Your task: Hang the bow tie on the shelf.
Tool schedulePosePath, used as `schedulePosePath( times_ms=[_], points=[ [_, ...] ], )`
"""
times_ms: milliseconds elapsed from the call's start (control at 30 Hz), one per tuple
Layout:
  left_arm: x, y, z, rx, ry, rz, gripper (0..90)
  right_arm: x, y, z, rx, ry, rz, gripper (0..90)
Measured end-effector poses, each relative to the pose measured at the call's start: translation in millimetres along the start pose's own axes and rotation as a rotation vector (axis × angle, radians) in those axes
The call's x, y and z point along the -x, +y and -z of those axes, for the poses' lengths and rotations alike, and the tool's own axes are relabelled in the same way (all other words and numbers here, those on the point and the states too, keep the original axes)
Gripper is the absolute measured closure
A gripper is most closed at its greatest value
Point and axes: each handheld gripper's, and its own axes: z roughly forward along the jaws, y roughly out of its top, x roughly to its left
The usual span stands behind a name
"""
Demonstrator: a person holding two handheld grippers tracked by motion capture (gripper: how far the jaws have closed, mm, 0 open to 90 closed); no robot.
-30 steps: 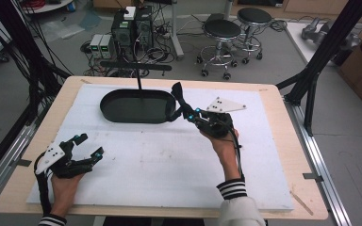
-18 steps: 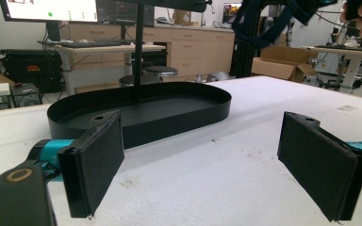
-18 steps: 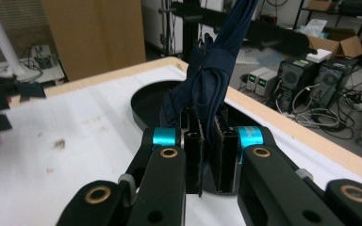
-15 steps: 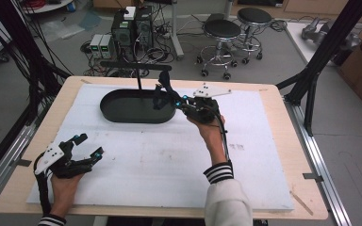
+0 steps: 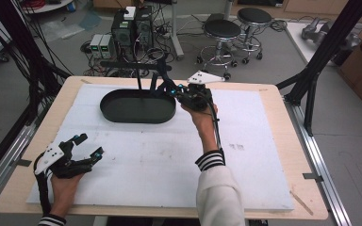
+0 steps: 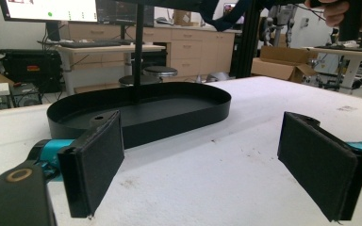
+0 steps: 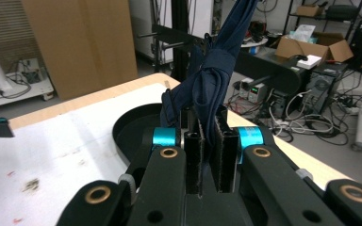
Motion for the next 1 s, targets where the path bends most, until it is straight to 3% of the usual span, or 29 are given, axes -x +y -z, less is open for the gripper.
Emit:
schedulePosePath(
  times_ms=[567, 733, 1000],
  points=[
    [-0.5, 0.0, 0.0, 0.002, -0.001, 0.003, 15.4, 19.1, 0.2, -15.5, 0.006, -0.077, -0.035, 85.3],
    [-0.6, 0.0, 0.1, 0.001, -0.001, 0.002, 15.4, 21.1, 1.6, -21.4, 0.015, -0.091, -0.024, 85.3],
    [-0.7, 0.0, 0.2, 0.000, -0.002, 0.001, 15.4, 31.6, -3.8, -28.2, -0.015, -0.151, -0.049, 85.3]
  ],
)
